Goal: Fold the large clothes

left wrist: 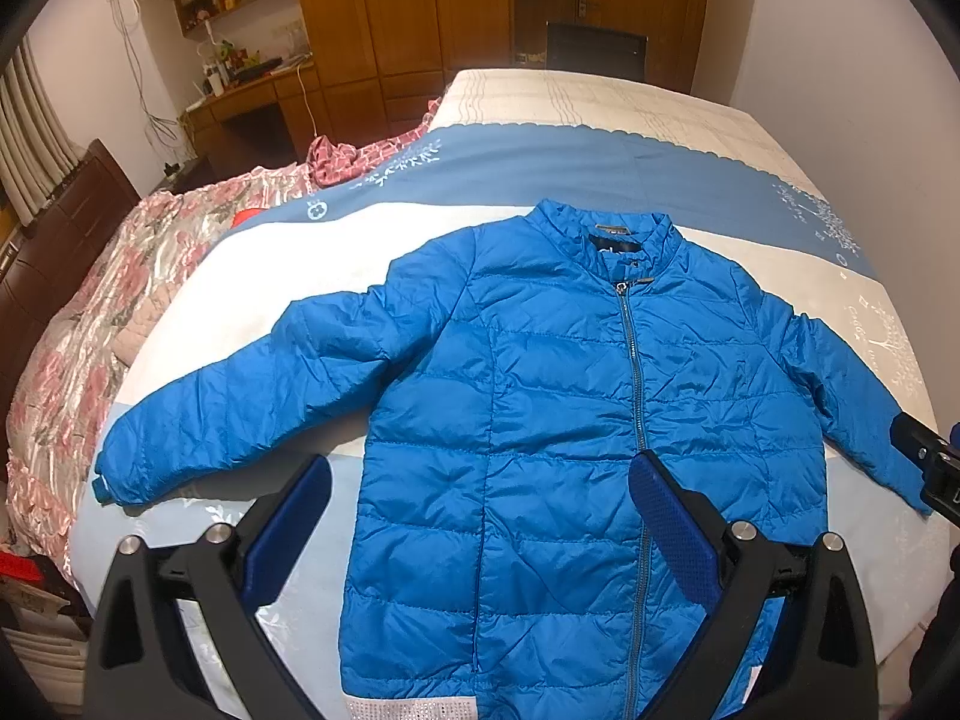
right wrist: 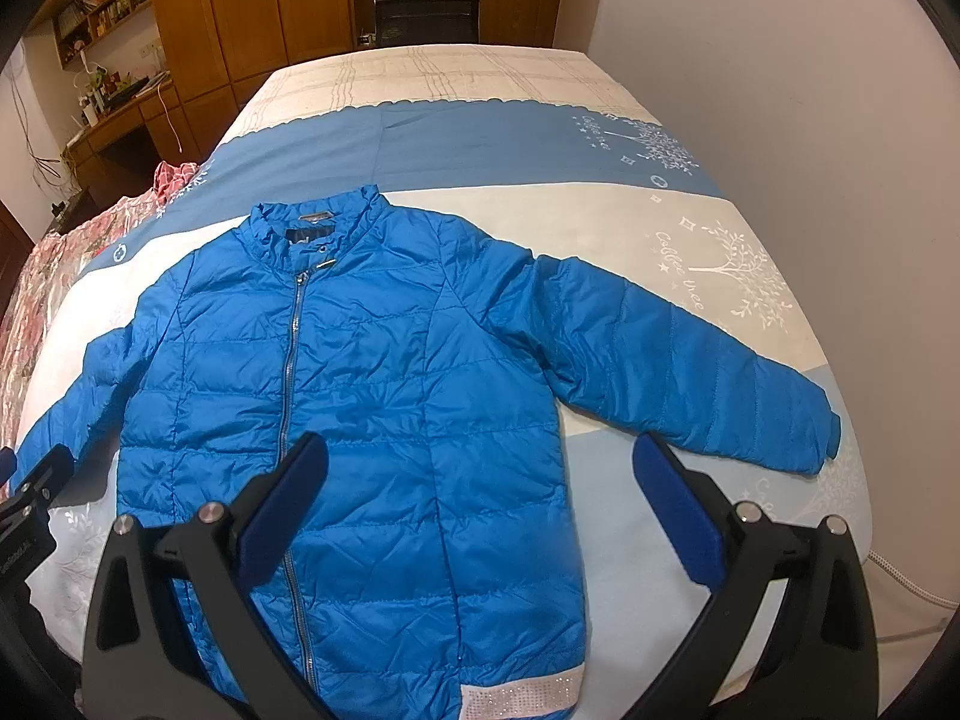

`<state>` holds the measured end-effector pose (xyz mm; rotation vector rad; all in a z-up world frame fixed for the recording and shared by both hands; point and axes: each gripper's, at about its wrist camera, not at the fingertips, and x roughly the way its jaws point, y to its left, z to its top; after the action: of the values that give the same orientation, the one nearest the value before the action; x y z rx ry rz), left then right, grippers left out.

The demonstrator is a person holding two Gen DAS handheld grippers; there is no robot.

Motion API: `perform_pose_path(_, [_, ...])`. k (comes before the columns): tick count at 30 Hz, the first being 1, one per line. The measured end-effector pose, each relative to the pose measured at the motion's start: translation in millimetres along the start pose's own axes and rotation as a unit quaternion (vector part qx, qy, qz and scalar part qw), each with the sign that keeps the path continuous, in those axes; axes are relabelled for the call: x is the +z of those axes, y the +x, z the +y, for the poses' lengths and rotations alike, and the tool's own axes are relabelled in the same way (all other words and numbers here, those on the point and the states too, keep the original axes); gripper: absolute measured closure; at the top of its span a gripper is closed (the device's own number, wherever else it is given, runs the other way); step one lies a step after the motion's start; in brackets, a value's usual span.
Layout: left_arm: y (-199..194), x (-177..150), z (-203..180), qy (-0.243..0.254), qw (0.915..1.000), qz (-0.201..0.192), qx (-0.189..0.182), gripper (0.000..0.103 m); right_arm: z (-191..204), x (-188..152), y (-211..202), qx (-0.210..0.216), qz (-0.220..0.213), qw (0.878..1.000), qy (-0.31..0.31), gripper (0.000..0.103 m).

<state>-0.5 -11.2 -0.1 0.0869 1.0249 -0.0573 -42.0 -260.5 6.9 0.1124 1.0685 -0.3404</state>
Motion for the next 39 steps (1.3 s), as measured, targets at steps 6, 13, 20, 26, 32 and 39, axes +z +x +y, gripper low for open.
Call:
perform_pose_path(6, [-0.2,0.2,-0.3,0.0,1.0,0.0,0.0,0.004,0.6,0.2,-0.2,0.001,0.0,1.0,0.0,0.003])
perform_pose_path(13, [0.1,0.5,0.1,0.0,1.0,-0.001,0.001,0.004,1.0,0.0,-0.3,0.0,0.0,1.0,0.001,0.003])
perform_pose_path(20, [0.1,0.3,0.3,-0.001,1.0,-0.001,0.001,0.004,0.9,-0.4,-0.2,0.001,-0.001,1.0,0.002,0.003])
perform_pose_path(26, [0.1,0.1,0.3,0.0,1.0,-0.001,0.001,0.004,0.3,-0.5,-0.6,0.001,-0.001,1.0,0.002,0.003])
perform_pose_path(32, [-0.3,0.8,0.2,0.001,1.0,-0.002,0.001,0.004,-1.2,-0.3,-0.5,0.001,-0.002,1.0,0.003,0.003])
perform_pose_path(39, [-0.5,3.2,0.9,0.003,1.0,-0.006,0.003,0.004,-6.2,-0.1,-2.2,0.0,-0.011,1.0,0.006,0.003])
